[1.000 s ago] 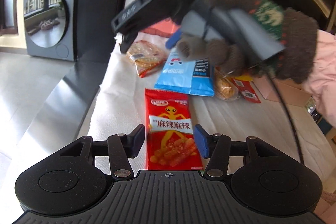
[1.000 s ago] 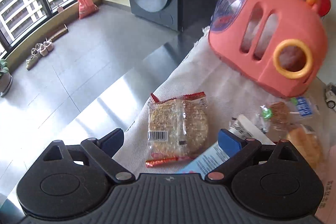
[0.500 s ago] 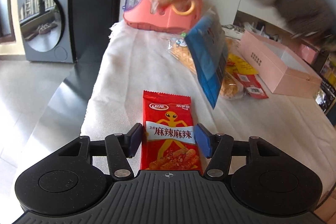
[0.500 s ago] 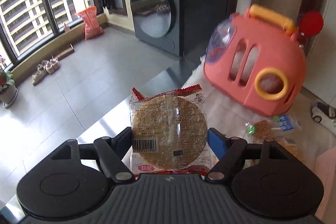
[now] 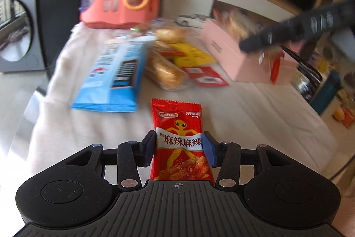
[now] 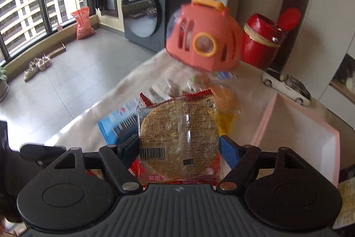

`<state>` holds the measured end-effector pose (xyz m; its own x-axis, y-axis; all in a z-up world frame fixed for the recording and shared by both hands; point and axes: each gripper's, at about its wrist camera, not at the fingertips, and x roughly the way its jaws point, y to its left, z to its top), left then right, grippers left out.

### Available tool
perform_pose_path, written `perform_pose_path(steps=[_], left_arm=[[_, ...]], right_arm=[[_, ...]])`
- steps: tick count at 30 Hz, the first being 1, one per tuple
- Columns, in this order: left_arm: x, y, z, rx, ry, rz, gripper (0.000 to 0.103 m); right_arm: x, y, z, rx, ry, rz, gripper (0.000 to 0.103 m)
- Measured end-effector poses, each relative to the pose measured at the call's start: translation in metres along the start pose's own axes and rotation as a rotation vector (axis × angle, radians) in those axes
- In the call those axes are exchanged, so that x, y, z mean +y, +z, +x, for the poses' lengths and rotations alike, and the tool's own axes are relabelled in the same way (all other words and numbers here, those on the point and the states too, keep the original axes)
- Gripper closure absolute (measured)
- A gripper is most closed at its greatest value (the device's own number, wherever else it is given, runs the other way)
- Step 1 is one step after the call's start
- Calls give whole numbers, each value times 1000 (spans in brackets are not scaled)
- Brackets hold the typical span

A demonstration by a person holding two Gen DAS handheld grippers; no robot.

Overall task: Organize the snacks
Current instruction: 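Carry the biscuit into the pink box with the right tool while the left carries the red packet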

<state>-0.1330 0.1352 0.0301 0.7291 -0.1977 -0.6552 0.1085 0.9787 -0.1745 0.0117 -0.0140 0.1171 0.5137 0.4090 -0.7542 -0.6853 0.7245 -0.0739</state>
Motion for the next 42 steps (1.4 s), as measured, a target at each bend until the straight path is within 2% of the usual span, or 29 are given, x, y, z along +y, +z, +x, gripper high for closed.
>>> perform_pose_path(steps=[6,10,14,18,20,23,26,30,32,34,36,37,38,39,40,42], left_arm=[[-47,4,28,67,-35,98,52],[-66,7,39,93,-53,130,49],[-74,13,45,129,-28,169,45],[-74,18,51,139,-25,168,46],[-76,18,48,117,-21,175,52],[-80,32,32,55,-51,176,55],[-87,82,6,-62,-97,171,55],[-105,168,-8,-265,-139,153,55],[-114,200,11,-313,-144,145,54],[-118,220,47,-313,-161,94,54],[-118,231,94,-266,-213,14,53],[-119,235,121,-221,-241,-8,49],[-119,238,146,-172,-242,-25,47],[-116,240,168,-139,-220,-46,51],[-111,242,179,-134,-200,-69,52],[-93,245,181,-157,-211,-105,52]], right_arm=[[-31,-94,-1,108,-79,96,26],[-48,-134,-7,83,-77,164,26],[-46,-152,-12,44,-56,139,22],[-47,-147,-2,40,-58,140,21],[-50,-146,3,51,-45,148,22],[-55,-142,-4,30,-22,151,24],[-78,-121,-41,-72,-13,197,24],[-134,-64,-100,-257,-121,268,24],[-164,-36,-109,-290,-174,293,24],[-195,-14,-103,-276,-213,352,24],[-223,0,-89,-253,-238,414,24],[-234,5,-80,-242,-249,437,24],[-243,8,-70,-231,-258,454,24],[-249,11,-60,-222,-262,465,24],[-256,13,-47,-206,-264,478,24],[-264,16,-24,-162,-259,502,24]])
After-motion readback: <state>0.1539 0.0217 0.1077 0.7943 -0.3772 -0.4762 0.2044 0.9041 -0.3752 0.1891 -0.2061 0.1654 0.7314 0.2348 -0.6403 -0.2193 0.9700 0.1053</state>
